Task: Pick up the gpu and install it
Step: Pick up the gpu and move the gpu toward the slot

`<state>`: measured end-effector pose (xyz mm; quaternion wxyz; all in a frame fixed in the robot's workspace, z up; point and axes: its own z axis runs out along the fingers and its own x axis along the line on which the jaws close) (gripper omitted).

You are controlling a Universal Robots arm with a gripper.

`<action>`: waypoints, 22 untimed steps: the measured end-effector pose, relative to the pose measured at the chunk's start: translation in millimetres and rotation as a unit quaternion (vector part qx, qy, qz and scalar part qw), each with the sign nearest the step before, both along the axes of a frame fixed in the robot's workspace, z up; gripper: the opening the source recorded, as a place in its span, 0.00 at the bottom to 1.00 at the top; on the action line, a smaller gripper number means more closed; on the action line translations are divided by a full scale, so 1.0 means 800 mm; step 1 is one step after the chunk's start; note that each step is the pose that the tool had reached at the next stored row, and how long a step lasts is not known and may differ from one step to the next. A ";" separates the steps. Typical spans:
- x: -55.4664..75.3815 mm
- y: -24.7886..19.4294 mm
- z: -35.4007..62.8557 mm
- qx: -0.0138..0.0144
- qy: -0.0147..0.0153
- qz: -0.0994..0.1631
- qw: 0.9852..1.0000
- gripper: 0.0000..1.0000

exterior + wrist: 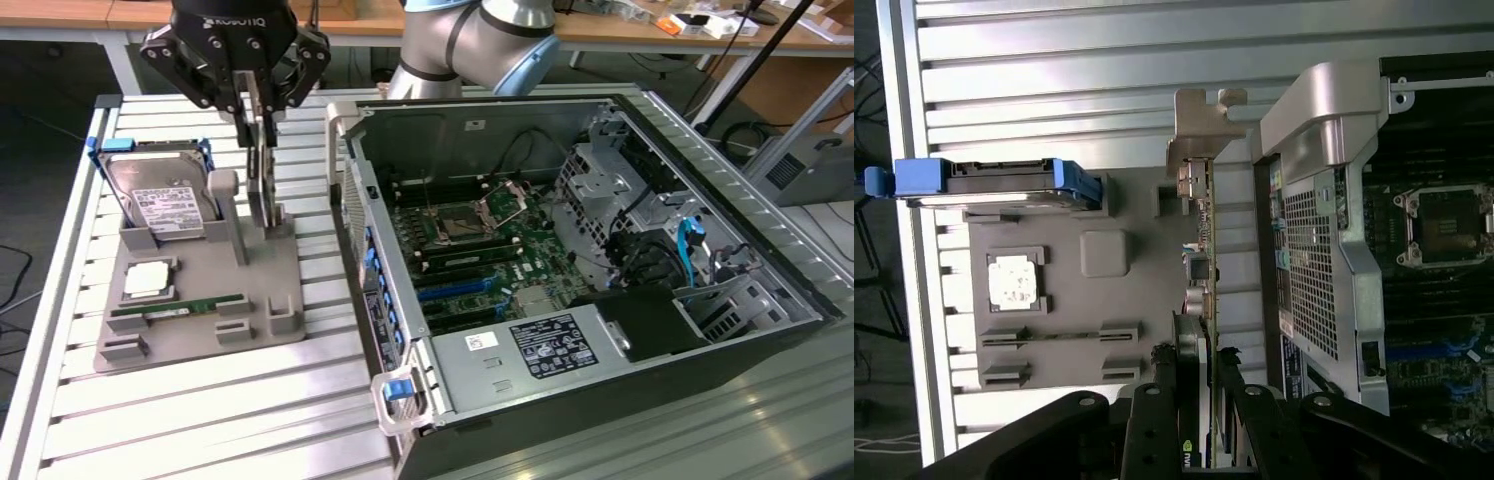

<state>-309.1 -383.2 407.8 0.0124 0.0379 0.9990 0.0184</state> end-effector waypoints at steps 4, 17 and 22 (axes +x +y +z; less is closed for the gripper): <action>0.000 0.0000 0.005 0.000 0.000 0.000 1.000 0.27; 0.000 0.0000 0.019 0.000 0.000 0.000 1.000 0.27; 0.000 0.0000 0.025 0.000 0.000 0.000 1.000 0.27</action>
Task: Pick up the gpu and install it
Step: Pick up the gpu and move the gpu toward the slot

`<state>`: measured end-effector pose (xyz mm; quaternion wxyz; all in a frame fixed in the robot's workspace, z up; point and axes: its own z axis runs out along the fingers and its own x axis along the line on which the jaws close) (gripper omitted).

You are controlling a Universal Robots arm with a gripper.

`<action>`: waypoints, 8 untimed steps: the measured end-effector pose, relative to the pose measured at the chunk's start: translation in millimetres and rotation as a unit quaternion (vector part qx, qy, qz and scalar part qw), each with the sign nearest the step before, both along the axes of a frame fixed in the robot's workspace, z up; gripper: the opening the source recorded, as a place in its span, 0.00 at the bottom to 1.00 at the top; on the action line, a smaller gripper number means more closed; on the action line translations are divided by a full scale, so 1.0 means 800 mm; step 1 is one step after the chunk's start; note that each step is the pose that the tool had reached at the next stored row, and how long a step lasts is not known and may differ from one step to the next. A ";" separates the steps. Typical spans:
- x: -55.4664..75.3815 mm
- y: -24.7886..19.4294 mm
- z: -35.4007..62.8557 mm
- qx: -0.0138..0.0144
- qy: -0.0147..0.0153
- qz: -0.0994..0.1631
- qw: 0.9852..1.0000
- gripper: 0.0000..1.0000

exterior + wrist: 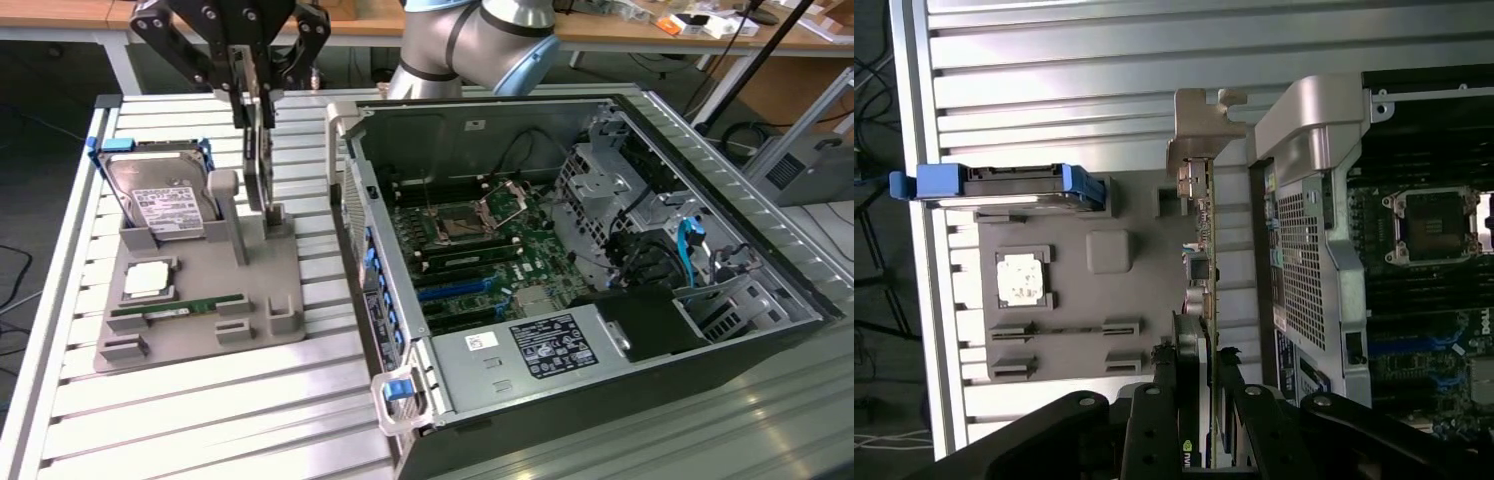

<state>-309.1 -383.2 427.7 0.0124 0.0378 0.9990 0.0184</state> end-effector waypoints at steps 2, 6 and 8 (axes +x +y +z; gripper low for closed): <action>0.000 0.0000 0.002 0.000 0.000 0.000 1.000 0.27; 0.000 0.0000 0.009 0.000 0.000 0.000 1.000 0.27; 0.000 0.0000 0.011 0.000 0.000 0.000 1.000 0.27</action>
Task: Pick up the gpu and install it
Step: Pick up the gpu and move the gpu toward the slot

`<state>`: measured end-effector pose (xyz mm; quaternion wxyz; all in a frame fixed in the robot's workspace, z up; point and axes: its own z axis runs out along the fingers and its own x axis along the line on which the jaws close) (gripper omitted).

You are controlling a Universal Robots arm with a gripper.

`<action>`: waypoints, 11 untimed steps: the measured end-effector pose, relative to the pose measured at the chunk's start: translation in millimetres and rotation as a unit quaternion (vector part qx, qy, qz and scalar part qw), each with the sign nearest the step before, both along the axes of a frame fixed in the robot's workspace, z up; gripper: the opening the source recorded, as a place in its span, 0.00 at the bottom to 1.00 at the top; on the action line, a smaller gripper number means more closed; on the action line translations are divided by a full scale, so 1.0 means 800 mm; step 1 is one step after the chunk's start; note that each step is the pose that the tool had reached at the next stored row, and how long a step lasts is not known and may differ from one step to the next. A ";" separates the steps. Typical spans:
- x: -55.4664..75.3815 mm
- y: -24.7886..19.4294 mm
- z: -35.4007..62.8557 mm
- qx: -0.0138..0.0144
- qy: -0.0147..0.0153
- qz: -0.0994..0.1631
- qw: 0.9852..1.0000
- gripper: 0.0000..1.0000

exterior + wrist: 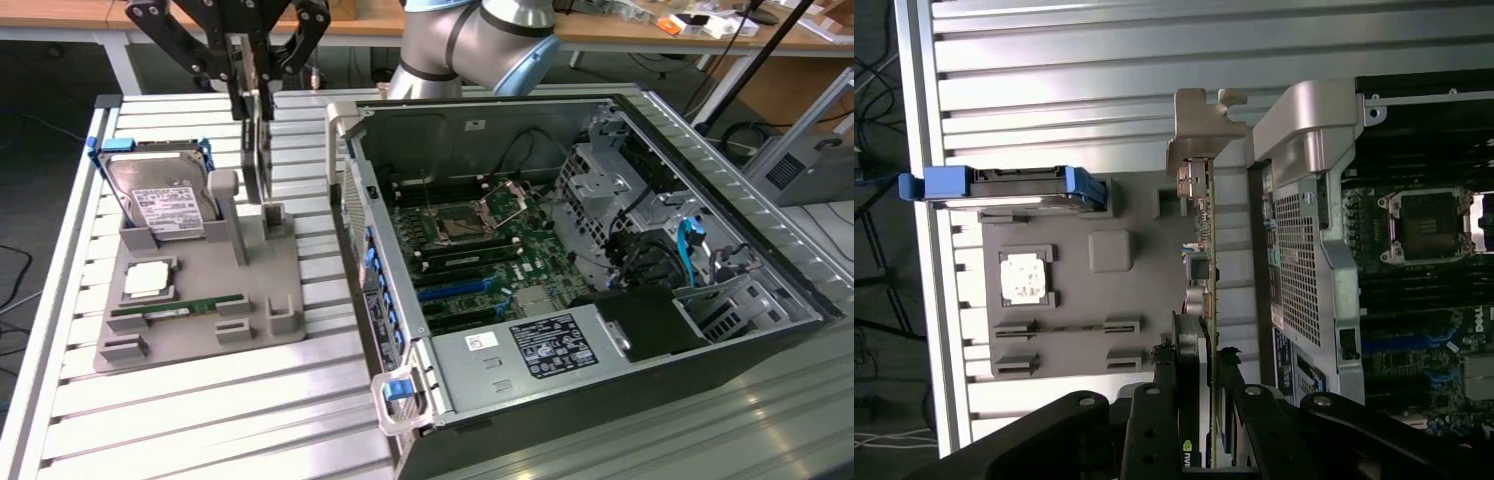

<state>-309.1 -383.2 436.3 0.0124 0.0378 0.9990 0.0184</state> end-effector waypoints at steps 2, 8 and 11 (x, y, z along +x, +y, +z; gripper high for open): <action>0.000 0.0000 0.002 0.000 0.000 0.000 1.000 0.27; 0.000 0.0000 0.013 0.000 0.000 0.000 1.000 0.27; 0.000 0.0000 0.017 0.000 0.000 0.000 1.000 0.27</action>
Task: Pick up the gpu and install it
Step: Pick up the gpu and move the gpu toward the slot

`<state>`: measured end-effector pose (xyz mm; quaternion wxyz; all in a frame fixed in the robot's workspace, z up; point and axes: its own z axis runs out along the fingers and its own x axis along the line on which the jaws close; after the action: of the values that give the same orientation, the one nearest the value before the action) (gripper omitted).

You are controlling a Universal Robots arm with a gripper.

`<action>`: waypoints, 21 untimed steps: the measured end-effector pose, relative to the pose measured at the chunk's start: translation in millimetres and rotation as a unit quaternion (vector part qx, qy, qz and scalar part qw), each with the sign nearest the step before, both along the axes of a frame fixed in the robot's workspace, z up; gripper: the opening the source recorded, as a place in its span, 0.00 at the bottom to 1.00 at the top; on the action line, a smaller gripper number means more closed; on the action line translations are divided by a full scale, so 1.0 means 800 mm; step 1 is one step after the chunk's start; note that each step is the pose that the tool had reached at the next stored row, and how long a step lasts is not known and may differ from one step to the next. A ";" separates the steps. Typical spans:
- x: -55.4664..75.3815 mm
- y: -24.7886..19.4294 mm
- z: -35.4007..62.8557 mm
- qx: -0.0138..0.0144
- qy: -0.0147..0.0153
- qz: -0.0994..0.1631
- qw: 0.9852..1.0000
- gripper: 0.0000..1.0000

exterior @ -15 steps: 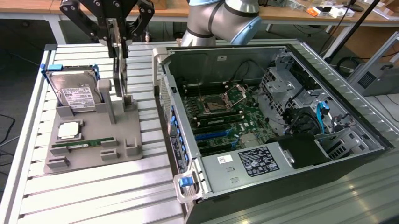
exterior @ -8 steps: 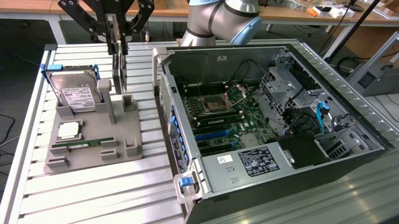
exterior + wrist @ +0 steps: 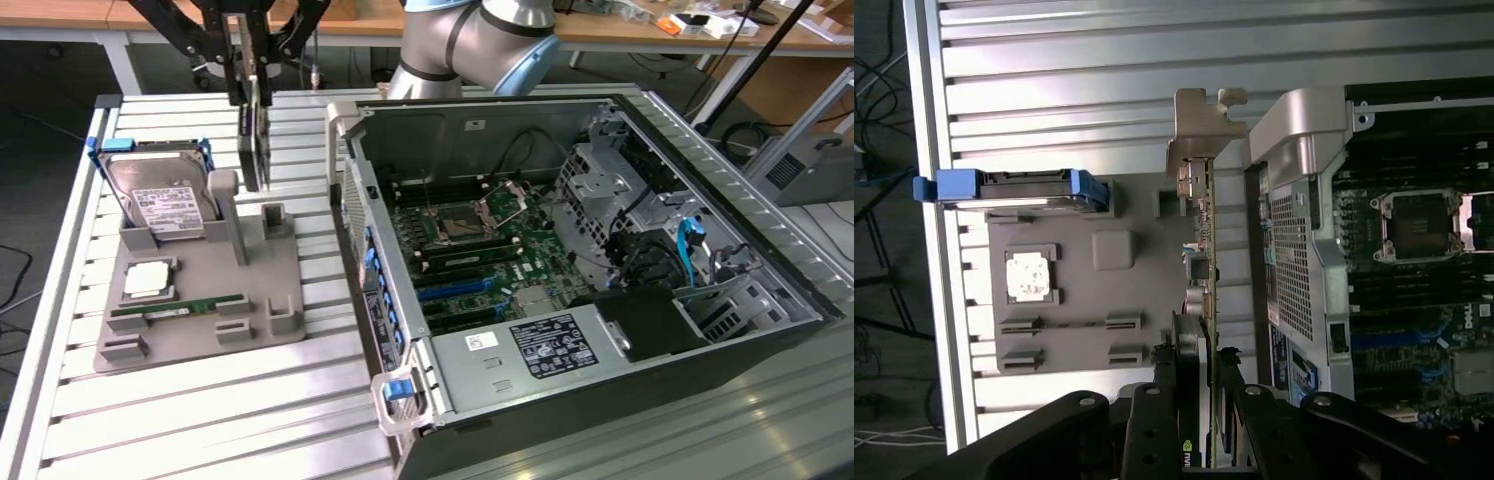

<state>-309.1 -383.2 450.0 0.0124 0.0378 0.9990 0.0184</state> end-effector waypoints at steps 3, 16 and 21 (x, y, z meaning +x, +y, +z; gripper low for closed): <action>0.000 0.0000 0.005 0.000 0.000 0.000 1.000 0.27; 0.000 0.0000 0.019 0.000 0.000 0.000 1.000 0.27; 0.000 0.0000 0.024 0.000 0.000 0.000 1.000 0.27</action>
<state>-309.1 -383.2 469.6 0.0124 0.0379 0.9990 0.0184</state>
